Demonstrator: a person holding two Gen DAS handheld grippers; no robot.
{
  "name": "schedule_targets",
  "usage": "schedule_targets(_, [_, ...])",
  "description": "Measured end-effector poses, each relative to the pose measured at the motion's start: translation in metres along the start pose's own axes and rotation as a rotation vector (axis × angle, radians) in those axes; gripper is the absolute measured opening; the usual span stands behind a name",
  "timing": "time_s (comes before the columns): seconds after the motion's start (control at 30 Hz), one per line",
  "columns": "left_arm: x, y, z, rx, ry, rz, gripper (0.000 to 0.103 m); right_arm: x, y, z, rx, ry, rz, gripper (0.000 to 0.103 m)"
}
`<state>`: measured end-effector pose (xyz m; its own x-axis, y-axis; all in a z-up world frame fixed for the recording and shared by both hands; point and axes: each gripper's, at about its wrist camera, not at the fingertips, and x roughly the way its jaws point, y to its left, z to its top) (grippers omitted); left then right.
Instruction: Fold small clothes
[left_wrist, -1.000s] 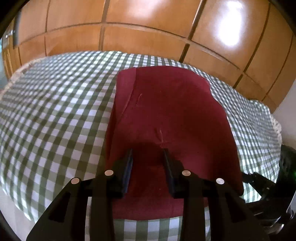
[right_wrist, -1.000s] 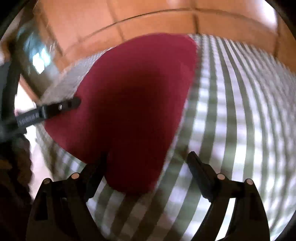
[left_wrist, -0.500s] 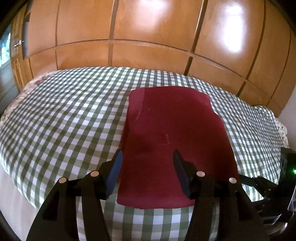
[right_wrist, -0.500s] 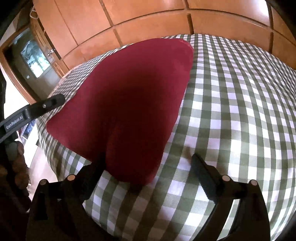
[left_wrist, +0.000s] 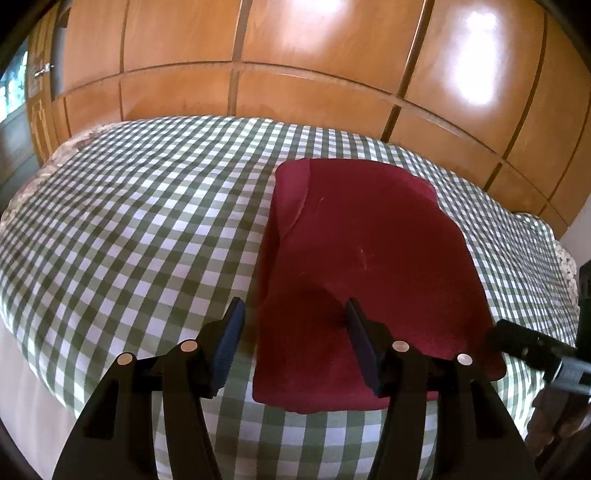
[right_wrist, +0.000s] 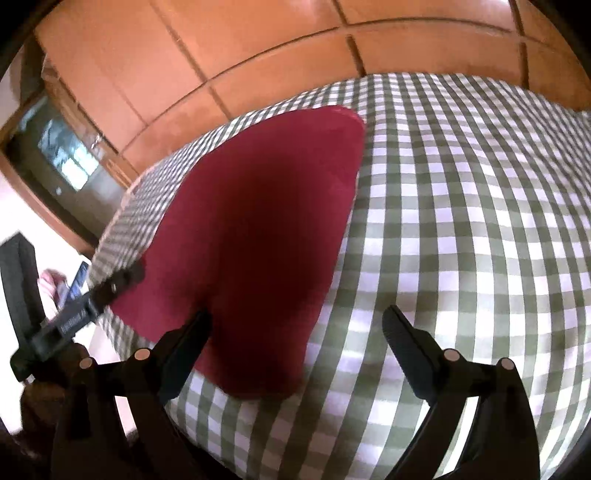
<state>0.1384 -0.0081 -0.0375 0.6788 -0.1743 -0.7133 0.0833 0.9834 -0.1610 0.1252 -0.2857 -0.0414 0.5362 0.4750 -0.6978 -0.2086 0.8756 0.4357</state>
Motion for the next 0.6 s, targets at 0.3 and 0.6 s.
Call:
schedule_targets(0.3, [0.008,0.008,-0.003,-0.034,0.029,-0.026,0.065,0.017,-0.011,0.033,0.028,0.029,0.075,0.094])
schedule_targets(0.6, [0.035,0.037,-0.011,-0.179,0.123,-0.235,0.065,0.067,-0.002,0.051,0.086,0.128,0.221,0.095])
